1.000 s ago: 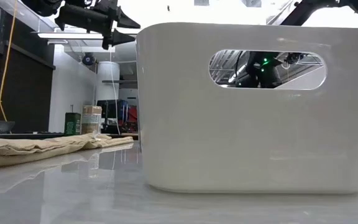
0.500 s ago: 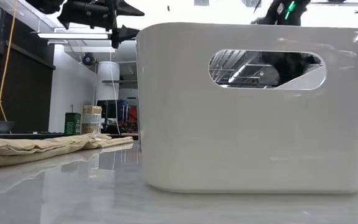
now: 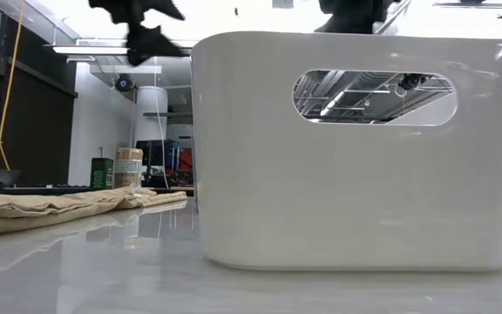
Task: Sort spices by type
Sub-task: Put the top right black seasoning bottle into the black bin
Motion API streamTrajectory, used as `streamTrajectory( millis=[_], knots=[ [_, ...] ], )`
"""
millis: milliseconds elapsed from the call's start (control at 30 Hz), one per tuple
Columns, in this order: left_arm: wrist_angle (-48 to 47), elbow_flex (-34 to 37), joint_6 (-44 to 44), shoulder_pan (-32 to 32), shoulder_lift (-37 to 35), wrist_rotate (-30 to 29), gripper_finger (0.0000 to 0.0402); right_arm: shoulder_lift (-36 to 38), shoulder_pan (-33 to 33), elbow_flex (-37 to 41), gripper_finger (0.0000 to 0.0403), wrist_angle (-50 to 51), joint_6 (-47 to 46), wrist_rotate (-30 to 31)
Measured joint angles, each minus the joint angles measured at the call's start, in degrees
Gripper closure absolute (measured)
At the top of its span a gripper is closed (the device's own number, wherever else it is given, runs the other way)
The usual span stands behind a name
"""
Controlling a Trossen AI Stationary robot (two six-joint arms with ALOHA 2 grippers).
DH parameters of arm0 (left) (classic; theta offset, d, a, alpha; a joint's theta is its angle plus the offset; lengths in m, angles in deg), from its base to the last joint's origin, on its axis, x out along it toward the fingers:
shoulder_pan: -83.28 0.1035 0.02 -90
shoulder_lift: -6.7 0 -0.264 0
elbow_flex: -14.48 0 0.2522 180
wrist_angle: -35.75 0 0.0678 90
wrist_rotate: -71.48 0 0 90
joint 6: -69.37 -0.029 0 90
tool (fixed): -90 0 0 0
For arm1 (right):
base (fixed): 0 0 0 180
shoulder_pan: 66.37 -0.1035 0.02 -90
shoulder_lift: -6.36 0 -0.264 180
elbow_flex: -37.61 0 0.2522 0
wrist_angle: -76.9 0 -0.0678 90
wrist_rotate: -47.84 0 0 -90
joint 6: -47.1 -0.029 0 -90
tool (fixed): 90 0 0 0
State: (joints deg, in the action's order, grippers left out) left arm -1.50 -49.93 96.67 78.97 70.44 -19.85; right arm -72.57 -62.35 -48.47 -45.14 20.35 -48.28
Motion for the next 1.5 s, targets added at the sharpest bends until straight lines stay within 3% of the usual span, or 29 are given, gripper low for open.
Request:
streamTrajectory(
  millis=[167,333,400,600,867,1033,1233,1500],
  knots=[
    [-6.7,3.7,7.5,-9.4,1.6,-14.5,0.0217,-7.6,-1.1,0.0,0.0296,-0.1,2.6,0.1],
    [1.9,11.5,14.2,-12.4,6.6,-17.2,0.0360,-13.2,-1.0,0.0,0.0296,-0.3,4.8,1.9],
    [6.7,14.2,16.2,-12.6,9.4,-17.8,0.0388,-15.4,-1.0,0.0,0.0296,-0.5,4.8,2.2],
    [12.6,16.2,15.4,-8.5,17.1,-23.6,0.0399,-21.2,-1.0,-0.9,0.0296,-0.9,6.9,4.3],
    [26.2,16.1,-0.8,0.6,24.9,-17.5,0.0401,-30.7,-0.6,-14.3,0.0296,10.7,14.7,11.4],
    [27.3,16.1,-5.7,5.0,25.5,-17.3,0.0401,-34.3,-0.6,-19.7,0.0296,16.3,19.6,13.2],
    [31.2,16.1,-14.2,8.8,25.5,-17.3,0.0401,-35.0,-0.2,-19.8,0.0296,18.2,24.3,15.6],
    [30.1,16.1,-15.4,11.5,24.5,-16.4,0.0401,-35.2,0.2,-19.9,0.0296,19.1,28.6,15.6]
  ],
)
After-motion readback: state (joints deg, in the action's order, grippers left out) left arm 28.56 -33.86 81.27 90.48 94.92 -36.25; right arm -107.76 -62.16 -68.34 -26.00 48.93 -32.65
